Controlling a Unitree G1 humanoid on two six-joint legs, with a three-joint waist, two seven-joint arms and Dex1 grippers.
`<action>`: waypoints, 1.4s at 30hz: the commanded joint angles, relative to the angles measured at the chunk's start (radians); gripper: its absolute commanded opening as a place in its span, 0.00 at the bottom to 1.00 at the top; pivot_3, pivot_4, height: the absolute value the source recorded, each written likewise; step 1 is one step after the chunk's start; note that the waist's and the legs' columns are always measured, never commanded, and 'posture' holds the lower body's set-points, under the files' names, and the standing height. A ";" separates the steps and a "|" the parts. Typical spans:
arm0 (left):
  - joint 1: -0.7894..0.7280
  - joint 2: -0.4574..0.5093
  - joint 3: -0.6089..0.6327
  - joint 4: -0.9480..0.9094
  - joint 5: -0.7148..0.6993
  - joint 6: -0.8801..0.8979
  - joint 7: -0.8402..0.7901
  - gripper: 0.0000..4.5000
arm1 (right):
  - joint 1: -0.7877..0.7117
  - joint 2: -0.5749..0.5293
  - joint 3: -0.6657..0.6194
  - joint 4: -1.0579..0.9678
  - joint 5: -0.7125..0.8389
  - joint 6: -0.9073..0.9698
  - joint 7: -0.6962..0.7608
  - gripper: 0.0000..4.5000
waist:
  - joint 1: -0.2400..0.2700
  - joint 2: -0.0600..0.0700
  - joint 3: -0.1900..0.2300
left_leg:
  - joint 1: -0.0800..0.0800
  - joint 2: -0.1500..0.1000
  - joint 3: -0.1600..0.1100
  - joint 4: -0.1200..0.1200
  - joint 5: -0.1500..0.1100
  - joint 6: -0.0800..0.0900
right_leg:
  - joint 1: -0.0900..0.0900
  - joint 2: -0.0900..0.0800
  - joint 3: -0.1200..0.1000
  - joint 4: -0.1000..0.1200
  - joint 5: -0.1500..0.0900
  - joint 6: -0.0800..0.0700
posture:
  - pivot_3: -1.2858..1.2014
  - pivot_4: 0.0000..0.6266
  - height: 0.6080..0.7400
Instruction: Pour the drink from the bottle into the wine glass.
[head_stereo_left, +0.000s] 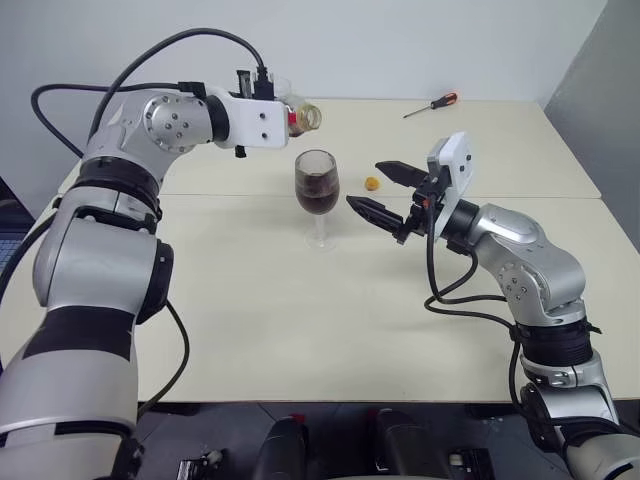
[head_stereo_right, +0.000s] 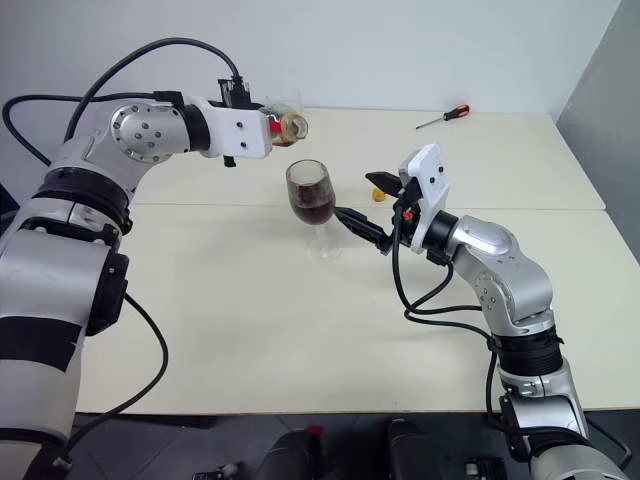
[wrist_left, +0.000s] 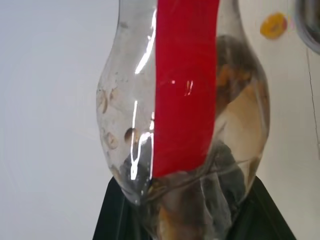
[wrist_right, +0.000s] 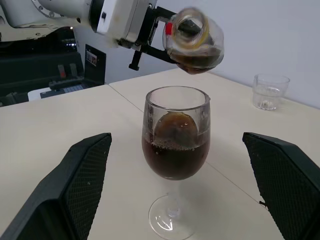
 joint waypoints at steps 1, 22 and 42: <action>-0.012 -0.013 0.131 -0.027 -0.151 0.105 -0.073 0.22 | -0.006 0.001 -0.030 -0.045 0.014 -0.020 0.000 1.00 | 0.000 0.000 0.000 | 0.000 0.000 0.000 0.000 0.000 0.000 | 0.000 0.000 0.000 0.000 0.000 0.000 | 0.52 0.24 1.00; 0.421 -0.024 0.625 -0.510 -0.673 0.783 0.086 0.22 | 0.362 -0.100 -0.027 -0.359 0.146 -0.017 0.137 1.00 | -0.011 0.000 0.000 | 0.001 0.003 -0.003 0.002 0.000 0.000 | 0.001 -0.002 0.001 0.002 0.000 0.000 | 0.52 0.24 1.00; 0.989 -0.195 0.670 -1.093 -0.777 0.981 0.325 0.22 | 0.356 -0.047 0.003 -0.326 0.139 -0.032 0.082 1.00 | 0.007 -0.005 -0.003 | 0.001 0.002 -0.007 0.006 0.000 0.000 | 0.006 -0.004 0.000 0.001 0.000 0.000 | 0.52 0.24 1.00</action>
